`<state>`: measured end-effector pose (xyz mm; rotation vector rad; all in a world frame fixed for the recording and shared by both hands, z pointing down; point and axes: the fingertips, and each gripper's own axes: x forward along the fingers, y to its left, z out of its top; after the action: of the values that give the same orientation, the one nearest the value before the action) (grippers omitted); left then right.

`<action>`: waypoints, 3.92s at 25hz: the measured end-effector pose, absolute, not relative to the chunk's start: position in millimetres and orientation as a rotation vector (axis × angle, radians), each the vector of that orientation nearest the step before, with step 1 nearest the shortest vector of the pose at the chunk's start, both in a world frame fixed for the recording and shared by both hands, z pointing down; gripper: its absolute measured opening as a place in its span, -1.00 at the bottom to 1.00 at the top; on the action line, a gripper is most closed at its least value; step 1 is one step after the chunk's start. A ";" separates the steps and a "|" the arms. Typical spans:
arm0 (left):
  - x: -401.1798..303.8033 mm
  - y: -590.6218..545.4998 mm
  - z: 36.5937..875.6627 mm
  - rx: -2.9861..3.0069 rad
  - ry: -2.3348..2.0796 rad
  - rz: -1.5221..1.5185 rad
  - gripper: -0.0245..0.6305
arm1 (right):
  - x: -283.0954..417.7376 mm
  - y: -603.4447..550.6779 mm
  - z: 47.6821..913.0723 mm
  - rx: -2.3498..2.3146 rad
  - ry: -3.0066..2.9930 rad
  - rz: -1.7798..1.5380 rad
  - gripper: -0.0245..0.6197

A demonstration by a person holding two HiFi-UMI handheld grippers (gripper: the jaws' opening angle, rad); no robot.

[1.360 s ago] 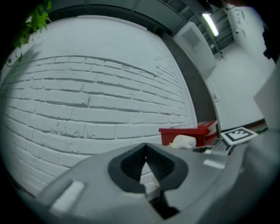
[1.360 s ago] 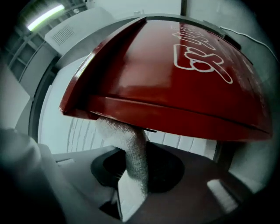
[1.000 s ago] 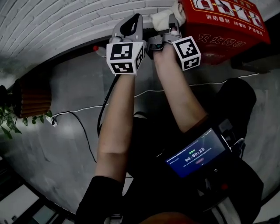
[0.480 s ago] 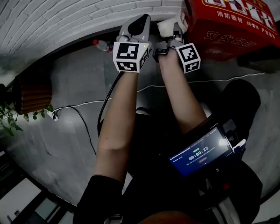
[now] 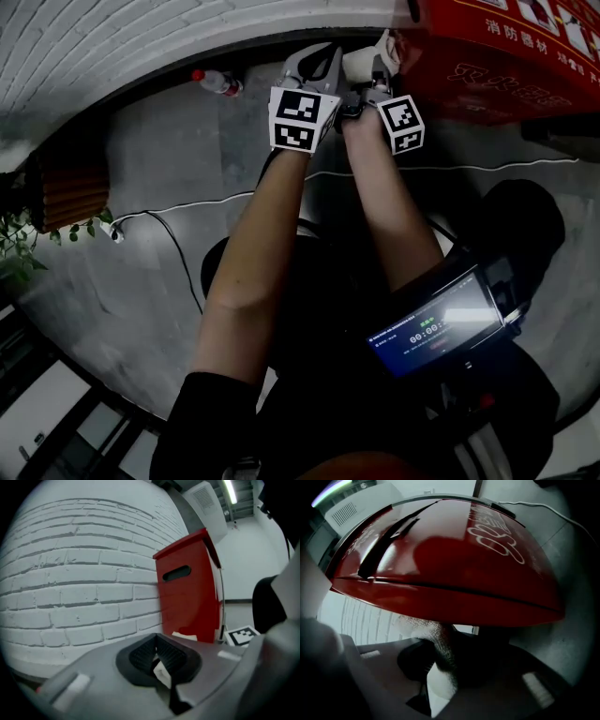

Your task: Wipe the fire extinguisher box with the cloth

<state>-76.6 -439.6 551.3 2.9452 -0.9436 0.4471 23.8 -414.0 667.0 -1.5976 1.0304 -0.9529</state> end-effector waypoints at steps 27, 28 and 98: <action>-48.5 -424.8 737.1 2.802 -0.754 0.811 -0.92 | 23.2 -383.3 845.7 -1.696 0.893 -1.188 -0.63; -48.6 -423.9 737.5 2.802 -0.752 0.813 -0.92 | 22.8 -381.1 850.7 -1.691 0.875 -1.201 -0.63; 13.9 -48.7 243.8 3.057 -0.896 -0.246 -0.92 | 105.4 -44.9 258.8 -1.544 2.698 0.101 -0.64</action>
<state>13.9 -48.7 243.8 3.0567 -0.8959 -0.2458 105.4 -44.9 258.8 -1.5443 2.6983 0.1013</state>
